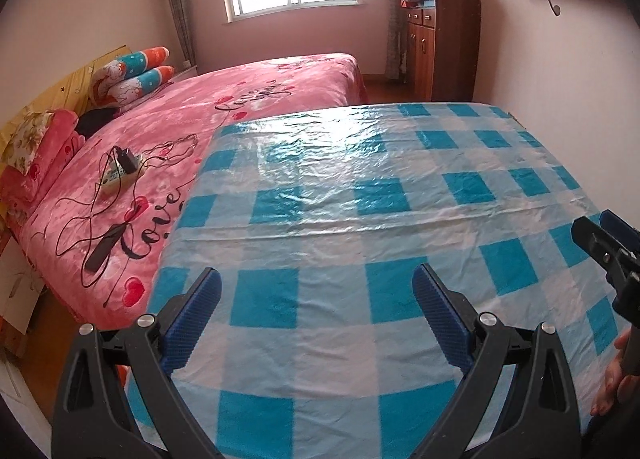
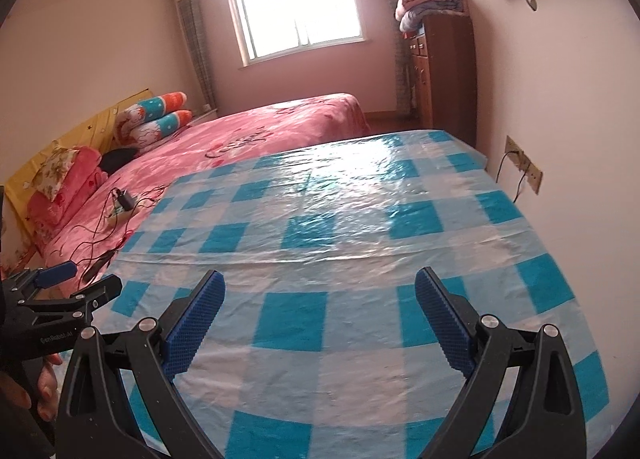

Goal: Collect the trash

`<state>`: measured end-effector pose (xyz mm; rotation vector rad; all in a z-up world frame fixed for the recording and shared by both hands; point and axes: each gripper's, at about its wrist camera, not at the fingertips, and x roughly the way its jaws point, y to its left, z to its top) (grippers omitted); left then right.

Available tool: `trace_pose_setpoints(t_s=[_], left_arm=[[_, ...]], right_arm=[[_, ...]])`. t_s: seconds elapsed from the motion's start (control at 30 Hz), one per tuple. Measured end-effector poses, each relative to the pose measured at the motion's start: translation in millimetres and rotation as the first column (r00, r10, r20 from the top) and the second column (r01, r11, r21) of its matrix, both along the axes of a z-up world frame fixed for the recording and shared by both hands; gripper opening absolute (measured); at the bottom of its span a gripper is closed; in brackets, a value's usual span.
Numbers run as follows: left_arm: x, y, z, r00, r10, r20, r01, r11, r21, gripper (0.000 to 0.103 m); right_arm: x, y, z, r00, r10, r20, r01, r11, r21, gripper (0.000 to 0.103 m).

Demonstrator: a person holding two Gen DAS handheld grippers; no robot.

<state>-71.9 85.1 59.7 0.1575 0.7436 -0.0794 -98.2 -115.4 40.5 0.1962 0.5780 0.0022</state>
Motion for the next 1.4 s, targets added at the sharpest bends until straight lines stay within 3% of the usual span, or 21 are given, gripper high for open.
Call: trace_pose_setpoints(t_s=[0.63,0.87,1.4], left_arm=[[12,-33,1,0.998,-0.004,0.059,0.006,1.000,-0.027,0.097],[8,-51,-1,0.994,-0.031,0.105,0.031,0.999,0.010,0.097],[6,-57,-6,0.995,-0.047,0.086,0.048,0.999,0.001,0.097]], right_arm=[[-7,-30,4,0.996,-0.072,0.057,0.074,0.997,-0.036,0.095],[-6,-35,2,0.994,-0.093,0.061,0.096,0.993,-0.065,0.095],[-4,-34,1,0.994,-0.085,0.062,0.090,0.992,-0.092,0.095]])
